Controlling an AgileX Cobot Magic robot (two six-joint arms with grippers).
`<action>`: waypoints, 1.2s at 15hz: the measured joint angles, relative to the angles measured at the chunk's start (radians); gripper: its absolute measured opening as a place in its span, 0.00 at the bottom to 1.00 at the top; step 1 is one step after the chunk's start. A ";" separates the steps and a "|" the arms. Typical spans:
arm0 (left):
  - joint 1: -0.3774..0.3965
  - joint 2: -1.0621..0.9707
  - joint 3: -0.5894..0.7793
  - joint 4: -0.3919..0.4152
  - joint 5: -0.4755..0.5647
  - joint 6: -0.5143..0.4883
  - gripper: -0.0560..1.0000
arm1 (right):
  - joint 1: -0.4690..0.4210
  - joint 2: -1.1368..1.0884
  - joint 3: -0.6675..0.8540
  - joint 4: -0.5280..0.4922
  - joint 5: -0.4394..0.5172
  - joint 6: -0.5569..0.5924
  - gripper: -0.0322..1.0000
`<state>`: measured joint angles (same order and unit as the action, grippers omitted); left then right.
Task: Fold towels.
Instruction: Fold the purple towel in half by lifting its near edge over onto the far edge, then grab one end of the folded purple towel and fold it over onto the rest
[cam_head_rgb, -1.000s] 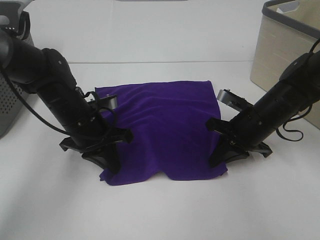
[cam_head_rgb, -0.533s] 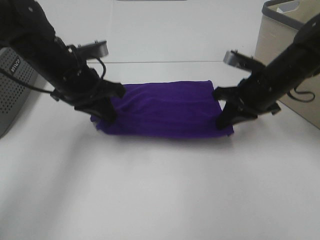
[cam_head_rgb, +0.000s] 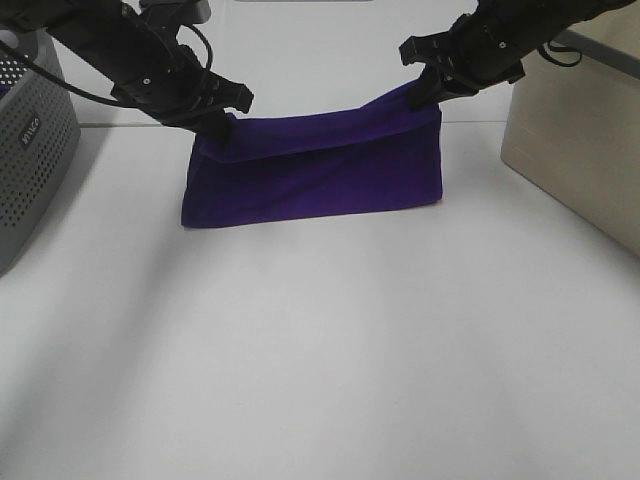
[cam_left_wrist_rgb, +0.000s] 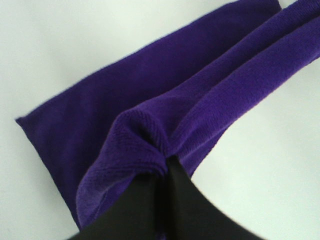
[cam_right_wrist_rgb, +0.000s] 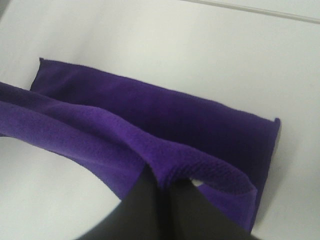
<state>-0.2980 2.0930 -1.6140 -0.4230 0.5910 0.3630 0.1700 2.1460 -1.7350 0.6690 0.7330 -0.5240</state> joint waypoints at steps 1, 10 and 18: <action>0.000 0.021 -0.010 0.020 -0.038 0.000 0.05 | 0.000 0.043 -0.041 0.000 0.000 0.000 0.06; 0.011 0.178 -0.016 0.026 -0.138 0.023 0.18 | 0.000 0.247 -0.104 -0.012 -0.028 0.001 0.24; 0.173 0.204 -0.230 -0.050 0.330 -0.063 0.87 | 0.000 0.131 -0.107 -0.238 0.157 0.107 0.87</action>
<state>-0.1250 2.2970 -1.8440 -0.4730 0.9210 0.3000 0.1700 2.2770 -1.8420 0.4310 0.8900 -0.4170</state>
